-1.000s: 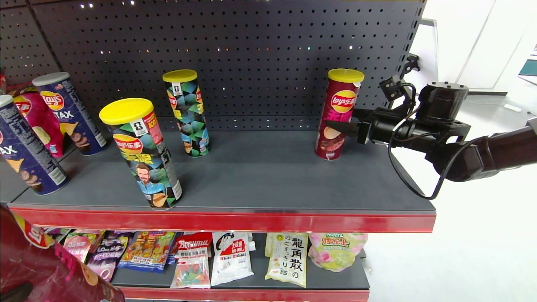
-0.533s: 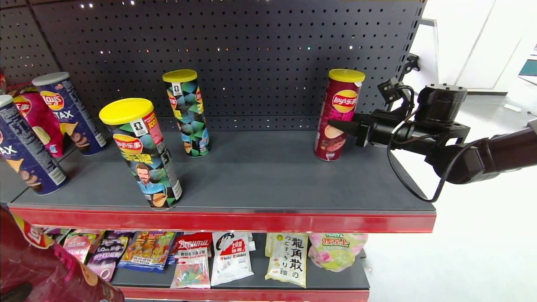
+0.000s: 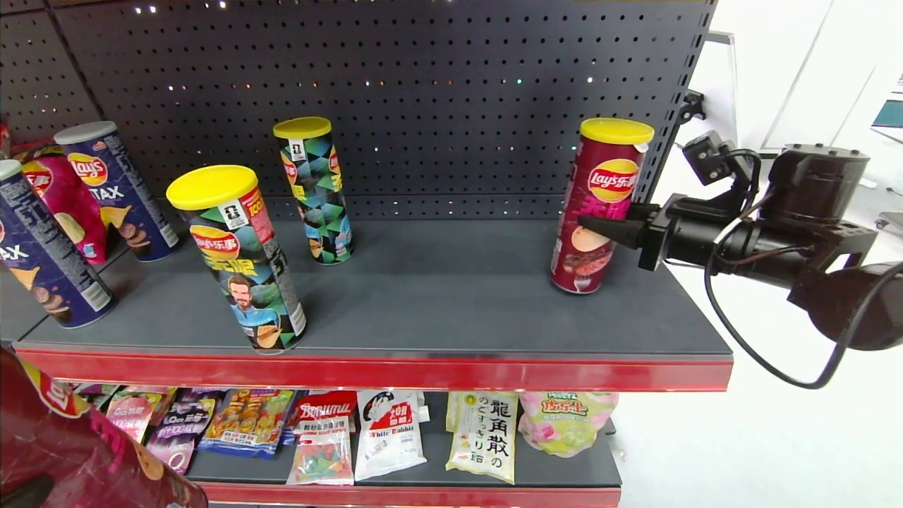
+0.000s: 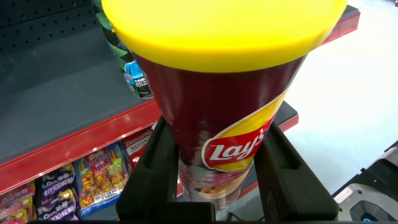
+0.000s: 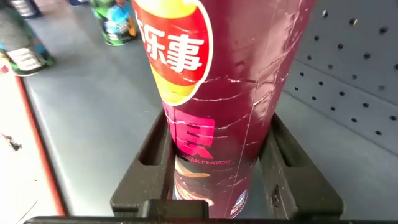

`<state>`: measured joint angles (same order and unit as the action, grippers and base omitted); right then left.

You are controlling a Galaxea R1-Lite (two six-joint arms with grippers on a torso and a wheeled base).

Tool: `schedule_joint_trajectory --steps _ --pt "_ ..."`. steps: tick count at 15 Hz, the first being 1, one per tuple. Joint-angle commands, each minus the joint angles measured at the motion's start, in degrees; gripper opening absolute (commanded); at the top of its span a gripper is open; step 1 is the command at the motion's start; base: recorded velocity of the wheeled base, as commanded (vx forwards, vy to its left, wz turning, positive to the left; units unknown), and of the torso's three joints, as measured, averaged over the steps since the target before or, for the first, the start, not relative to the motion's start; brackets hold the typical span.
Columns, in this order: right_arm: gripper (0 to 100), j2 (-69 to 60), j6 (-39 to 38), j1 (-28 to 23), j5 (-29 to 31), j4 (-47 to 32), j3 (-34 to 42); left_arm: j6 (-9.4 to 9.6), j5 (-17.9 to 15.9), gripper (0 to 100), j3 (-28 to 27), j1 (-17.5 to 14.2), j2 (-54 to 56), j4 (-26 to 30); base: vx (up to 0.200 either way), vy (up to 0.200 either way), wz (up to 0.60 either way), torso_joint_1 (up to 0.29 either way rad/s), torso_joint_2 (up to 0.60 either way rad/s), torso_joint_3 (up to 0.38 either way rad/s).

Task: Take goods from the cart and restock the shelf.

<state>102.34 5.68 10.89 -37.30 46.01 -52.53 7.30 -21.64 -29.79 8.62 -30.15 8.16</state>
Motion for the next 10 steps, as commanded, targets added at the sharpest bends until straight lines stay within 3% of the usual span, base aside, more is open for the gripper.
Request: schedule_joint_trajectory --steps 1,10 --pt "0 -5.31 0.03 -0.16 0.04 0.05 2.96 -0.01 0.11 0 0.00 -0.01 -0.09 -0.07 0.000 0.000 0.00 0.000 0.00 0.000" --pt "0 -10.23 3.02 -1.66 0.04 0.14 11.40 -0.01 0.37 0 0.00 -0.01 -0.17 -0.07 0.000 0.000 0.00 0.000 0.00 0.000"
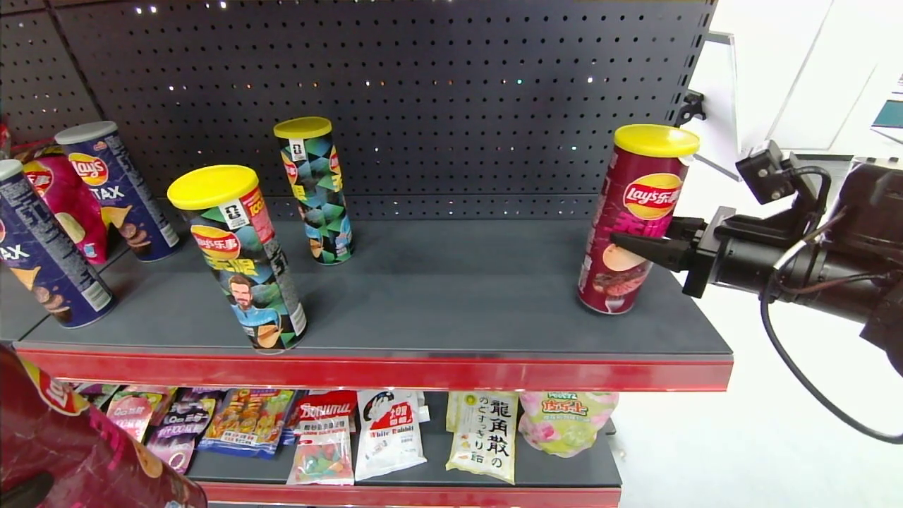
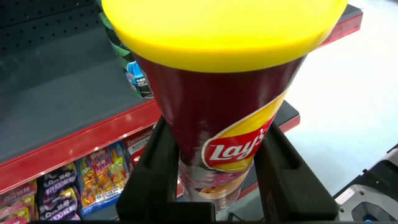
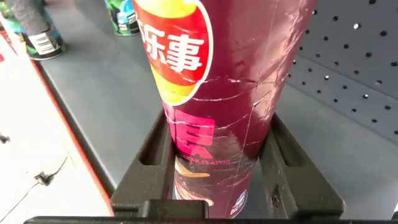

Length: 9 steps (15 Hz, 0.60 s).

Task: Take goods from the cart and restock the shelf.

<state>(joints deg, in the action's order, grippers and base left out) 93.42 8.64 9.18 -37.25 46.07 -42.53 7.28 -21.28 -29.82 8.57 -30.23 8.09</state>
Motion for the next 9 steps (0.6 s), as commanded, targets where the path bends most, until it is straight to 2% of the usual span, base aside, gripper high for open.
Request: schedule_joint_trajectory --steps 1,3,9 --pt "0 -2.19 0.06 0.14 -0.10 -0.01 2.72 0.02 0.02 0 0.02 0.04 -0.09 -0.01 0.000 0.000 0.00 0.000 0.00 0.000" --pt "0 -3.77 0.06 0.93 -0.01 0.07 5.71 0.02 0.02 0 0.02 0.04 0.09 -0.01 0.000 0.000 0.00 0.000 0.00 0.000" --pt "0 -4.47 1.29 1.54 -0.45 0.07 6.85 0.11 0.02 0 -0.50 0.04 0.26 -0.01 0.000 0.000 0.00 0.000 0.00 0.000"
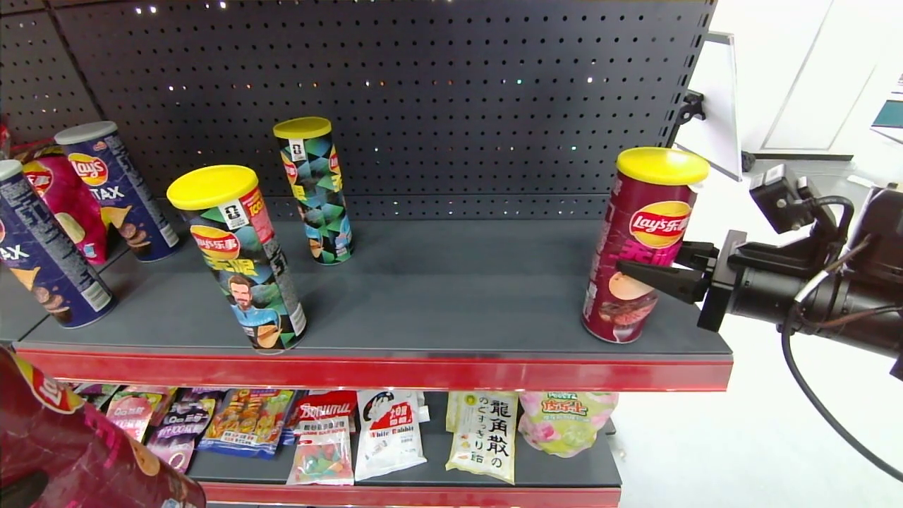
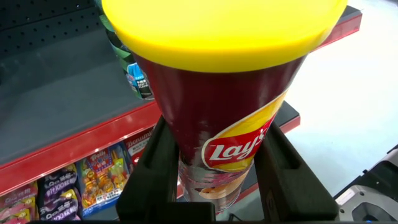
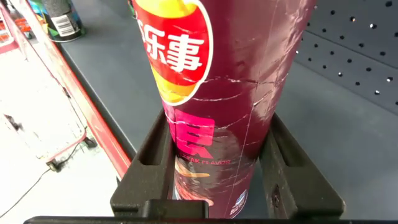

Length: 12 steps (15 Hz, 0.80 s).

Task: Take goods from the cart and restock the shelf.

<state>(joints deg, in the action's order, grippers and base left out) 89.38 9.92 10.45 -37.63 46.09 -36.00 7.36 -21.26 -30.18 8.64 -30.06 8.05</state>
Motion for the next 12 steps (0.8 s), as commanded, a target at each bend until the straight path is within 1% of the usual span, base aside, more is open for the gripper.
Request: schedule_joint_trajectory --steps 1,2,3,10,12 --pt "0 -0.61 0.01 0.54 -0.07 0.05 0.84 0.02 0.08 0 -0.23 -0.12 0.00 0.04 0.000 0.000 0.00 0.000 0.00 0.000" --pt "0 -0.70 0.01 0.63 -0.07 0.05 1.46 0.11 0.08 0 -0.23 -0.03 0.00 0.04 0.000 0.000 0.00 0.000 0.00 0.000" --pt "0 -0.96 0.10 1.15 0.37 0.05 2.51 0.81 0.08 0 -0.23 -0.03 0.00 0.04 0.000 0.000 0.00 0.000 0.00 0.000" --pt "0 -0.44 0.01 1.95 0.72 0.49 2.25 0.81 0.08 0 -0.23 -0.03 0.00 0.04 0.000 0.000 0.00 0.000 0.00 0.000" --pt "0 -1.05 -0.08 2.65 1.77 0.49 2.69 0.81 0.08 0 -0.14 -0.12 0.00 0.04 0.000 0.000 0.00 0.000 0.00 0.000"
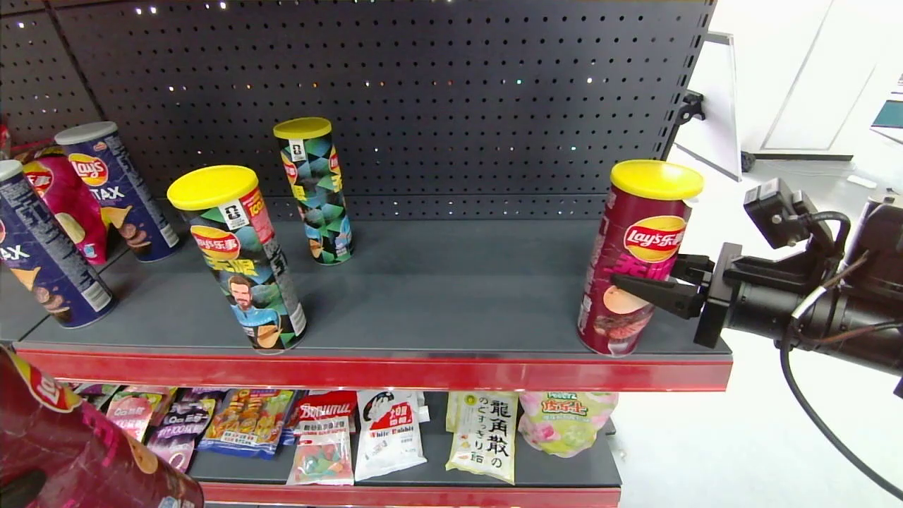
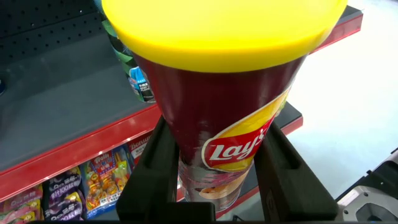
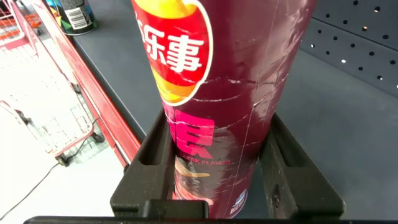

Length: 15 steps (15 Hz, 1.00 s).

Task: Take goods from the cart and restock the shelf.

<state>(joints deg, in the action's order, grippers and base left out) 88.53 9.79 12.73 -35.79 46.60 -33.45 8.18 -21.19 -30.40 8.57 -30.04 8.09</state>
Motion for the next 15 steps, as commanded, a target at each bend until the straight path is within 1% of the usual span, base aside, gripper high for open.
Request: schedule_joint_trajectory --steps 1,3,7,15 --pt "0 -0.20 -0.12 0.37 0.64 -0.02 0.05 -0.01 0.01 0 0.08 -0.04 -0.11 -0.01 0.000 0.000 0.00 0.000 0.00 0.000" --pt "0 -0.20 -0.21 0.37 1.51 -0.02 0.49 -0.01 0.01 0 0.08 0.04 -0.20 0.08 0.000 0.000 0.00 0.000 0.00 0.000" --pt "0 -0.81 -0.12 0.19 1.43 0.07 1.99 -0.01 -0.08 0 0.08 0.04 -0.28 0.08 0.000 0.000 0.00 0.000 0.00 0.000" --pt "0 -0.90 -0.21 0.19 1.34 0.07 1.99 -0.01 -0.08 0 0.17 0.04 -0.37 0.08 0.000 0.000 0.00 0.000 0.00 0.000"
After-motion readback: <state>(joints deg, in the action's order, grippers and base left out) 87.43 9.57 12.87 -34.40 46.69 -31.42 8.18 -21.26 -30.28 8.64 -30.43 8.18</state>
